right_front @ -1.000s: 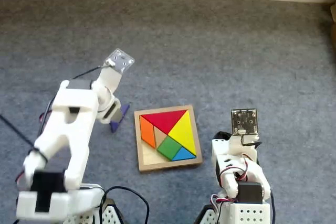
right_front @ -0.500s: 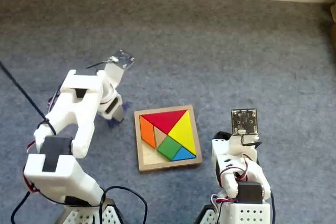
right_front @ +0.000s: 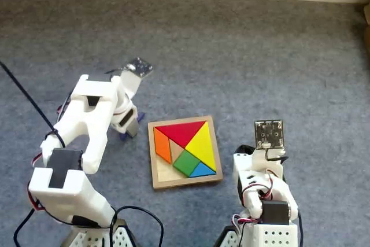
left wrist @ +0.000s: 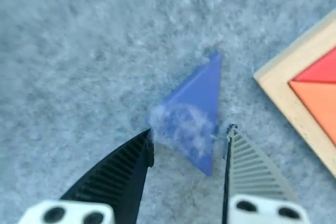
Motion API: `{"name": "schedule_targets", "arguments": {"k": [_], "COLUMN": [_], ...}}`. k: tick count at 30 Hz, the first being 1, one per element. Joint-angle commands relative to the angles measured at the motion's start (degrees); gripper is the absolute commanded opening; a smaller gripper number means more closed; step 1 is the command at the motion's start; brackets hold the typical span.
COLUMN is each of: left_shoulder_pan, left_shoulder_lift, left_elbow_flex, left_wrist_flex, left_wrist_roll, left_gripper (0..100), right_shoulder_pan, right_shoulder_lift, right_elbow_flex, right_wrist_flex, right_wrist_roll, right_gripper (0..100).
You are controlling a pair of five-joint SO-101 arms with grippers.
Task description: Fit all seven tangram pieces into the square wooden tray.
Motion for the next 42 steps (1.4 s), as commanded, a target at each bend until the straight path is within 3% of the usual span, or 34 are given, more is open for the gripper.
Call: {"name": "schedule_targets", "arguments": {"k": [1, 17, 34, 42], "left_shoulder_pan": [-1.80, 0.13, 4.18, 4.26], "left_shoulder_lift": [-0.66, 11.65, 11.56, 0.48], "left_elbow_flex": [-7.43, -16.31, -17.27, -16.57], "left_wrist_flex": [2.73, 5.10, 10.20, 16.26], "left_wrist_roll": [-0.09, 2.11, 1.93, 2.11], "left_gripper": [21, 26, 14, 9], "right_shoulder_pan": [0.75, 0.75, 0.75, 0.75], "right_shoulder_lift": [0.13, 0.13, 0.13, 0.13], "right_elbow_flex": [8.31, 8.31, 8.31, 8.31], "right_wrist_flex": [0.40, 0.40, 0.40, 0.40], "right_wrist_roll": [-0.18, -0.18, -0.18, -0.18], "right_gripper": [0.9, 0.9, 0.9, 0.9]}}
